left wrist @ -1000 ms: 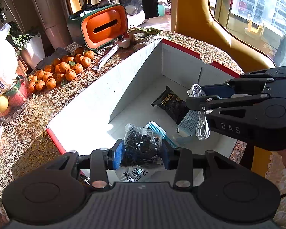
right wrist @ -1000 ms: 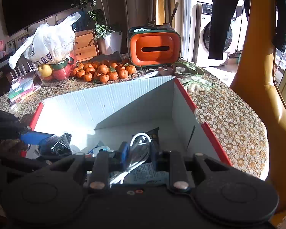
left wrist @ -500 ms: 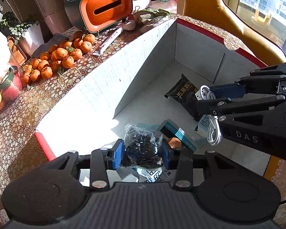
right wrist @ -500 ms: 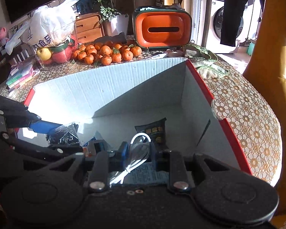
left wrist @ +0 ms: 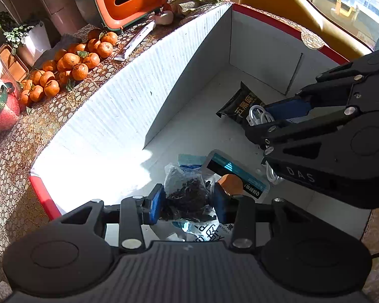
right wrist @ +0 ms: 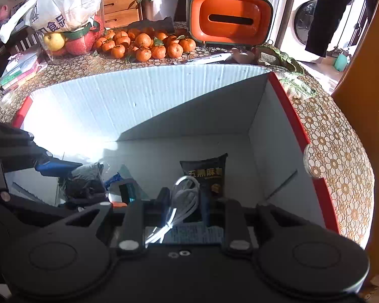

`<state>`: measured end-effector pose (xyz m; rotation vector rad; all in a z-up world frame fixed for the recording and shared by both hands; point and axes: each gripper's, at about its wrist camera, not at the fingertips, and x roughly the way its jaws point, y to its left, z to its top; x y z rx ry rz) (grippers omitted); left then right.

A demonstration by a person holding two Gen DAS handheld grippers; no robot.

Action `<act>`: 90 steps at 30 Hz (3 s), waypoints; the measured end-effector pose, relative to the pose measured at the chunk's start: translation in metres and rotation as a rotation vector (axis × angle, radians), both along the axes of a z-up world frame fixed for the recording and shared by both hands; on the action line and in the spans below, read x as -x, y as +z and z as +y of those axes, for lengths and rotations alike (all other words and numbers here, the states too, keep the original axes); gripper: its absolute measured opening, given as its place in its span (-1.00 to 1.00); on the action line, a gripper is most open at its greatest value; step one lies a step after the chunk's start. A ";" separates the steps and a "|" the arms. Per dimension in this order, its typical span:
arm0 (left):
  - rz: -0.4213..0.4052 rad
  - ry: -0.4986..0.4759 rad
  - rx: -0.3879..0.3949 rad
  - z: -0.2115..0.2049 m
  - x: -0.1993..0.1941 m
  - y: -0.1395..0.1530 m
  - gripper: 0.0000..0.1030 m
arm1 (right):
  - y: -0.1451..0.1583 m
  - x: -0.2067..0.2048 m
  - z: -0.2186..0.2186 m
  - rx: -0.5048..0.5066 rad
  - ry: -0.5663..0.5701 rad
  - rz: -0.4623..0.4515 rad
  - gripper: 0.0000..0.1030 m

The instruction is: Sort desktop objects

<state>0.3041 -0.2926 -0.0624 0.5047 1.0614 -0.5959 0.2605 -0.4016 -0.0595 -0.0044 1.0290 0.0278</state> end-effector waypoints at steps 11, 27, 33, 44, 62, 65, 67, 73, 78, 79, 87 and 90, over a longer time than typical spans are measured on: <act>0.049 -0.020 -0.045 -0.004 0.002 -0.009 -0.20 | -0.001 -0.001 -0.007 -0.042 -0.043 0.041 -0.35; 0.023 -0.002 0.005 0.004 0.020 0.013 0.30 | 0.010 0.012 -0.010 -0.054 -0.048 0.022 -0.07; -0.003 0.017 0.024 0.013 0.028 0.026 0.31 | 0.022 0.022 -0.007 -0.051 -0.046 0.006 -0.06; -0.058 0.045 0.068 0.034 0.050 0.056 0.31 | 0.045 0.050 0.004 -0.036 -0.014 -0.030 0.05; -0.122 0.064 0.116 0.066 0.099 0.089 0.50 | 0.079 0.102 0.017 -0.069 0.025 -0.130 0.60; -0.130 0.073 0.129 0.073 0.106 0.094 0.56 | 0.084 0.112 0.021 -0.080 0.044 -0.152 0.68; -0.139 0.080 0.137 0.078 0.111 0.096 0.62 | 0.088 0.117 0.024 -0.086 0.046 -0.165 0.71; -0.155 0.116 0.174 0.095 0.125 0.103 0.63 | 0.102 0.138 0.034 -0.089 0.068 -0.209 0.83; -0.175 0.142 0.205 0.112 0.135 0.108 0.66 | 0.114 0.154 0.046 -0.069 0.092 -0.247 0.89; -0.180 0.147 0.213 0.117 0.138 0.108 0.72 | 0.116 0.157 0.049 -0.067 0.097 -0.253 0.90; -0.213 0.182 0.247 0.147 0.149 0.115 1.00 | 0.124 0.174 0.072 -0.073 0.123 -0.281 0.92; -0.225 0.195 0.257 0.160 0.154 0.118 1.00 | 0.127 0.179 0.081 -0.070 0.128 -0.293 0.93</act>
